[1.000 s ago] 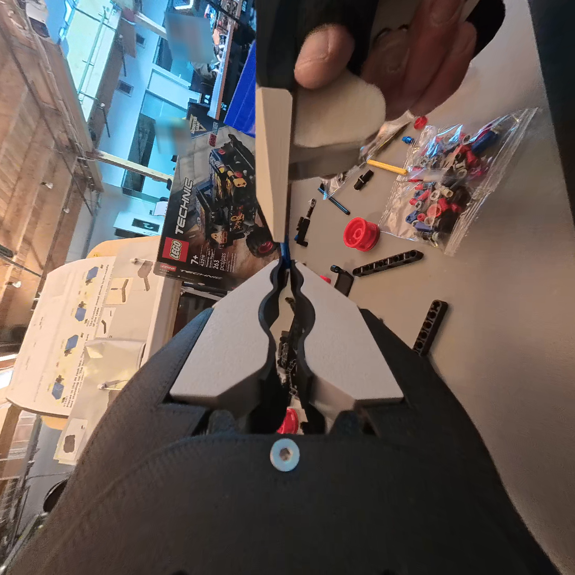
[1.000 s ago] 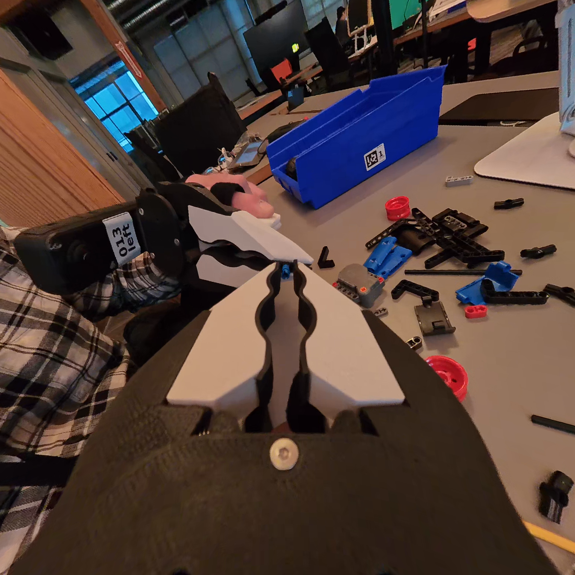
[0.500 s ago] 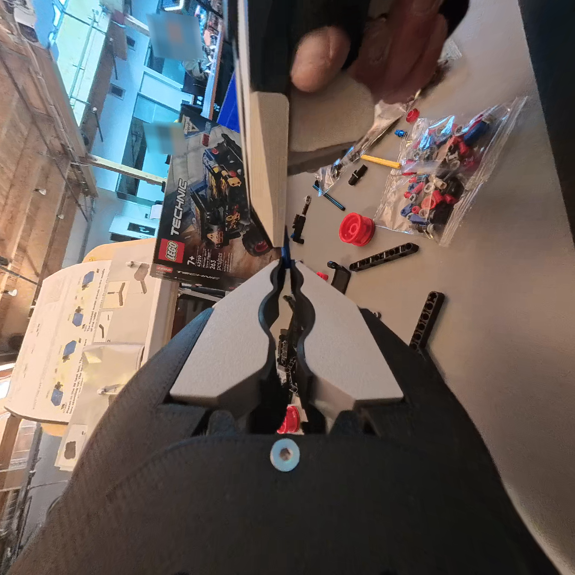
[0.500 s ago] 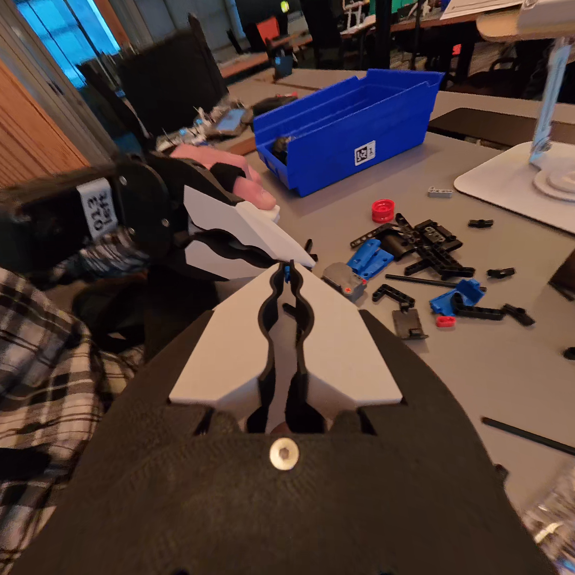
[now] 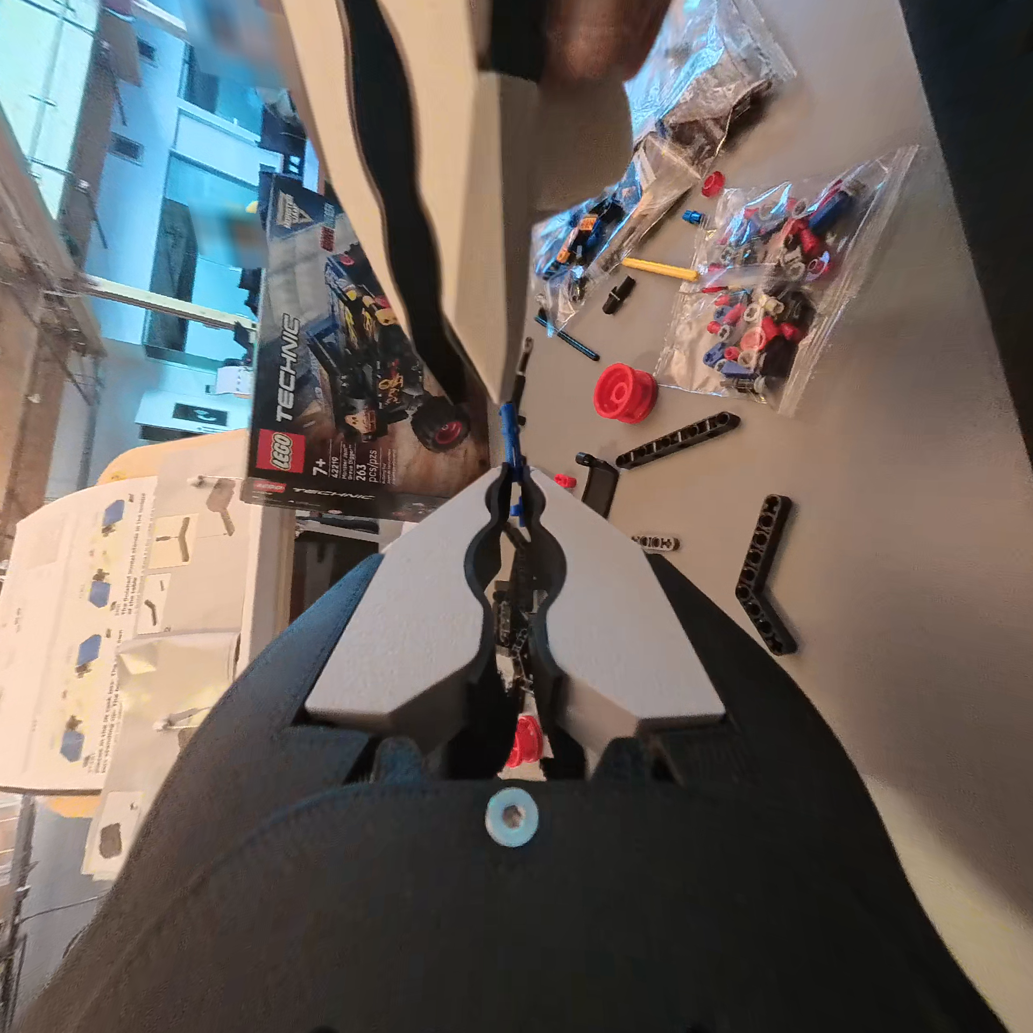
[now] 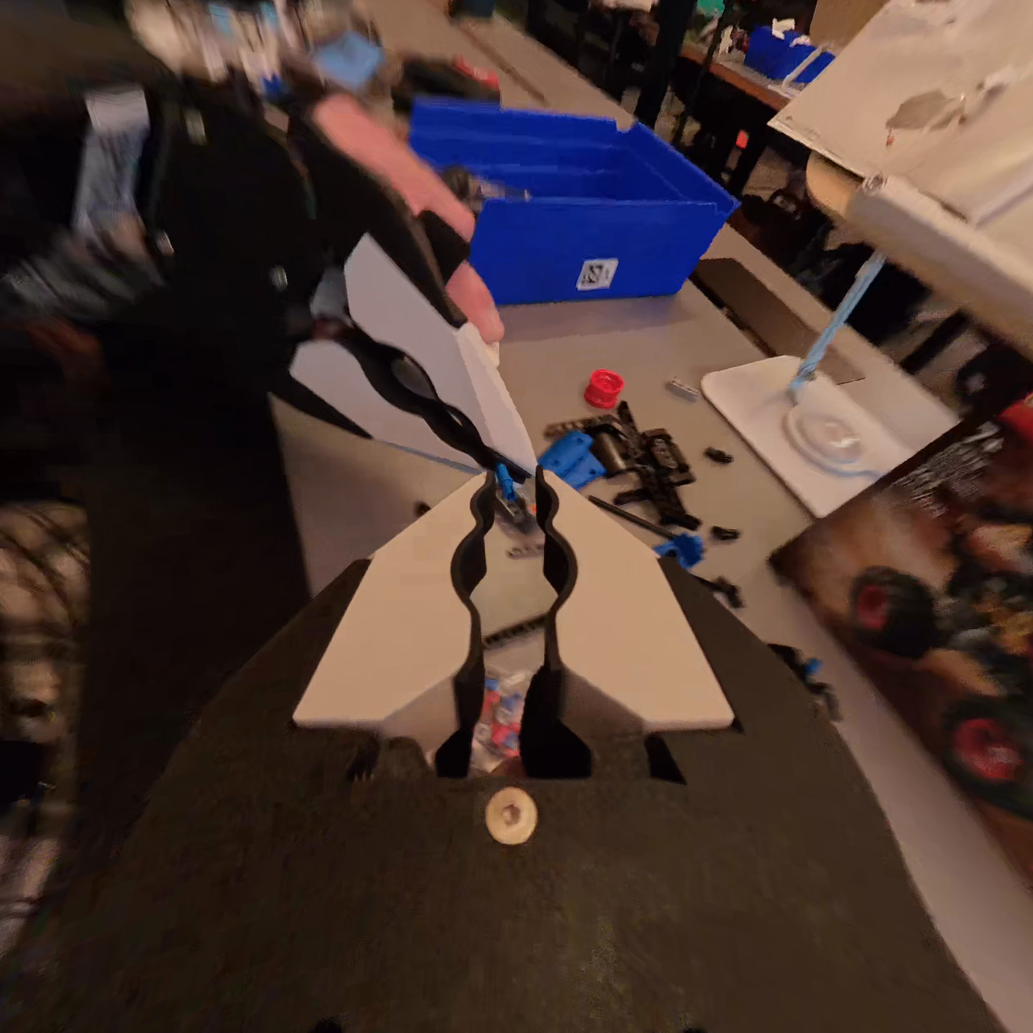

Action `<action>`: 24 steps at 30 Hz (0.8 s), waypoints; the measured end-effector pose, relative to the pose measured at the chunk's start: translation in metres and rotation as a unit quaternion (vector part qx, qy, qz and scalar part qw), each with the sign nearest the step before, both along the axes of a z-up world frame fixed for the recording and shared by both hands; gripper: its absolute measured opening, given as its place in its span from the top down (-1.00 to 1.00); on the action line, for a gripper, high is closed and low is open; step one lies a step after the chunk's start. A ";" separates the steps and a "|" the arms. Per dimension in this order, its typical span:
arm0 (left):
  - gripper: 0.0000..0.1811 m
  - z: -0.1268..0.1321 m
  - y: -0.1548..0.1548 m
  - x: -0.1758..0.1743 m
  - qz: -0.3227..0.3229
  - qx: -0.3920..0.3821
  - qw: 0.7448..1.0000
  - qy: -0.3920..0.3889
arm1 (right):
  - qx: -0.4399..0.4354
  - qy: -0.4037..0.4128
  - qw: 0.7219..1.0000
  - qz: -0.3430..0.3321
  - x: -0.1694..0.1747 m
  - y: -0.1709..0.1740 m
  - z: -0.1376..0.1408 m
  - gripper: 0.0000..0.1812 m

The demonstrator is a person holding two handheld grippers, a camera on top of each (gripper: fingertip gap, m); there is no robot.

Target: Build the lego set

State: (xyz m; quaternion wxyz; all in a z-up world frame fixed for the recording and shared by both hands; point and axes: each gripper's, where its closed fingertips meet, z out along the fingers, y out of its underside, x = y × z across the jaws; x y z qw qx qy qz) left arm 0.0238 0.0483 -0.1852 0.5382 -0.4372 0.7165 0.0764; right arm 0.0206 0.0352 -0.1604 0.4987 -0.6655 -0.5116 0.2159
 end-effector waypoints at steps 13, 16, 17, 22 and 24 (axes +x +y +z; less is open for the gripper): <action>0.98 0.004 0.005 0.005 0.020 -0.024 0.998 0.054 | 0.139 -0.217 0.966 -0.026 0.003 0.017 -0.024 0.98; 0.67 0.035 0.017 0.004 0.045 -0.013 0.998 -0.047 | 0.001 -0.024 0.999 -0.042 0.002 0.018 -0.004 0.98; 0.60 0.041 0.017 0.003 0.048 -0.018 0.996 -0.075 | -0.056 0.060 0.996 -0.044 0.003 0.018 0.006 0.98; 0.46 0.048 0.009 0.015 0.033 0.021 0.992 -0.122 | -0.241 0.295 0.924 -0.012 0.002 0.014 0.024 0.98; 0.49 0.042 0.004 0.023 0.023 0.031 0.993 -0.110 | -0.270 0.316 0.909 0.002 -0.003 0.009 0.023 0.98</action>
